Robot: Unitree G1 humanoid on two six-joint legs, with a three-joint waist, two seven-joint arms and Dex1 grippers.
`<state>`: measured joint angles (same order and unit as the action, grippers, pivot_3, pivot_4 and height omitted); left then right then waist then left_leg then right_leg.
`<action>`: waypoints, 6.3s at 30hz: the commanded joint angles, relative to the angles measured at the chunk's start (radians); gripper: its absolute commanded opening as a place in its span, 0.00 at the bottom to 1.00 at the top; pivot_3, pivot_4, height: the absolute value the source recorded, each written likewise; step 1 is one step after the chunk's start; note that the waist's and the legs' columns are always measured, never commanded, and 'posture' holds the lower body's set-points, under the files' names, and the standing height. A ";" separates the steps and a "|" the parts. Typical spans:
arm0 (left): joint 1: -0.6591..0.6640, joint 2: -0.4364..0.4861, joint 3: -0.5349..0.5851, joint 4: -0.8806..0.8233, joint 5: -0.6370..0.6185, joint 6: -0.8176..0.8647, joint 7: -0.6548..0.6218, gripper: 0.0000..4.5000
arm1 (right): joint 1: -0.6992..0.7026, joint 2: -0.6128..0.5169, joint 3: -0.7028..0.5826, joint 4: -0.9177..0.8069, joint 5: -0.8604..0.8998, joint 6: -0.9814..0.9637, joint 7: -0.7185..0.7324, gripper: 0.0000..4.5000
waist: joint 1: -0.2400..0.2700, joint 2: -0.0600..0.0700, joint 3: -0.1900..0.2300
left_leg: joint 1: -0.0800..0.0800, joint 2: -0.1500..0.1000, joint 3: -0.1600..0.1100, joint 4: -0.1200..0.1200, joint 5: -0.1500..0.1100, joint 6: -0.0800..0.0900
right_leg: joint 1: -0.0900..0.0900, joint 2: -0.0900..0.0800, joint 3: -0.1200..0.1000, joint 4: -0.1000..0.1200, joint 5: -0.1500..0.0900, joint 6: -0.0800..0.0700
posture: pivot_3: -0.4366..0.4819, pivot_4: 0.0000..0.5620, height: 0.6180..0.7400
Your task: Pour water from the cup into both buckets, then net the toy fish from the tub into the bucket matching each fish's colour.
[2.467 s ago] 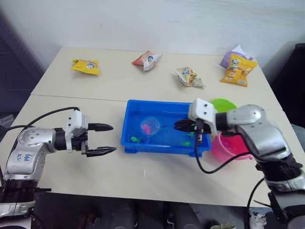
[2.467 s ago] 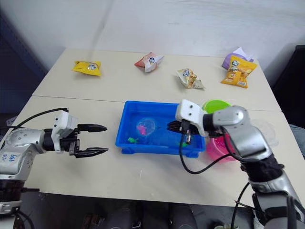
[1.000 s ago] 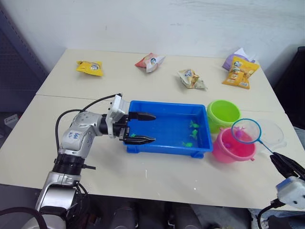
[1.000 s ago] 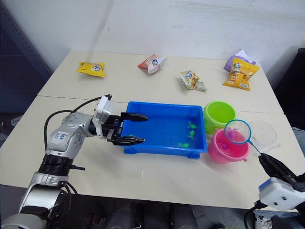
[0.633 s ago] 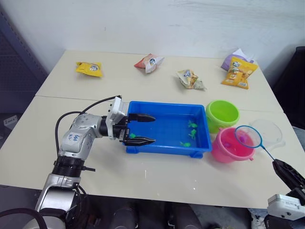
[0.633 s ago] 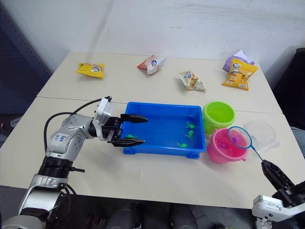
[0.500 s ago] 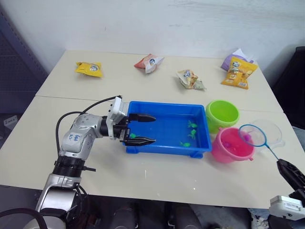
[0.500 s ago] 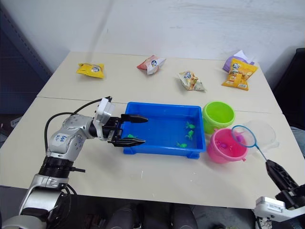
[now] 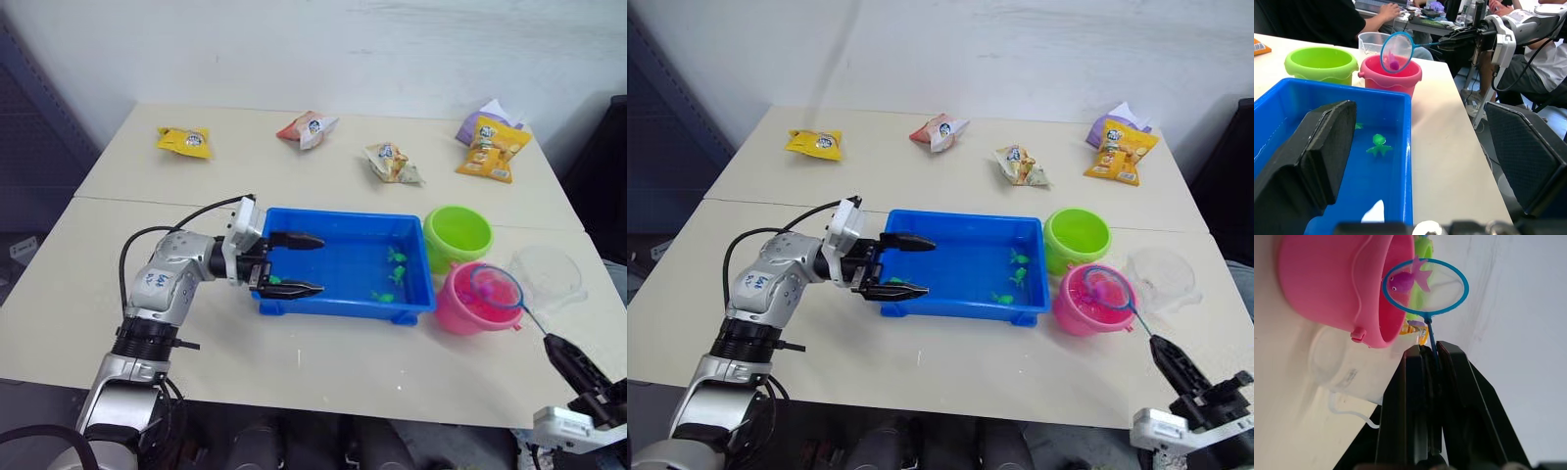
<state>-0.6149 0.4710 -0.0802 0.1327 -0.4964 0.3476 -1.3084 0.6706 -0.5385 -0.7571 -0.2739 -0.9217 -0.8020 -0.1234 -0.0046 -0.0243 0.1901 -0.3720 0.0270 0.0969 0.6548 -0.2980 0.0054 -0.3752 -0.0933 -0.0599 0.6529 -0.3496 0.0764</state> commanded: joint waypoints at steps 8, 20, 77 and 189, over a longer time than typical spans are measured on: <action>-0.016 -0.009 -0.014 0.000 0.008 -0.023 -0.021 1.00 | 0.041 -0.013 0.026 -0.042 0.045 0.063 -0.030 0.00 | -0.004 0.000 0.000 | 0.002 0.000 0.000 -0.003 0.001 -0.001 | 0.000 0.000 0.000 0.000 0.000 0.000 | 0.48 0.27 0.98; -0.007 -0.028 -0.005 -0.001 0.009 -0.034 0.009 1.00 | 0.023 -0.102 0.024 -0.027 0.126 0.089 0.006 0.00 | 0.000 0.000 0.000 | 0.002 0.000 0.000 -0.004 0.001 -0.002 | 0.000 0.000 0.000 0.000 0.000 0.000 | 0.48 0.27 0.98; -0.007 -0.056 0.003 0.043 0.023 -0.094 0.037 1.00 | 0.073 -0.086 -0.069 -0.090 0.113 0.091 -0.012 0.00 | 0.001 0.000 0.000 | 0.002 0.000 0.000 -0.006 0.002 -0.003 | 0.000 0.001 0.000 -0.001 0.000 -0.001 | 0.48 0.27 0.98; -0.023 -0.023 0.130 -0.031 -0.078 0.042 0.178 1.00 | -0.669 -0.508 0.326 0.421 0.468 0.210 0.471 0.00 | -0.001 0.000 0.000 | -0.003 0.000 0.000 -0.001 0.002 0.001 | 0.000 -0.001 -0.003 -0.005 0.002 0.003 | 0.48 0.27 0.98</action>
<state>-0.6298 0.4451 0.0464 0.1298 -0.5720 0.3939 -1.1269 0.0107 -1.0254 -0.4238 0.1382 -0.4130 -0.5478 0.4101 -0.0055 -0.0244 0.1905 -0.3745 0.0267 0.0966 0.6539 -0.2953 0.0063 -0.3751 -0.0938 -0.0628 0.6477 -0.3477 0.0794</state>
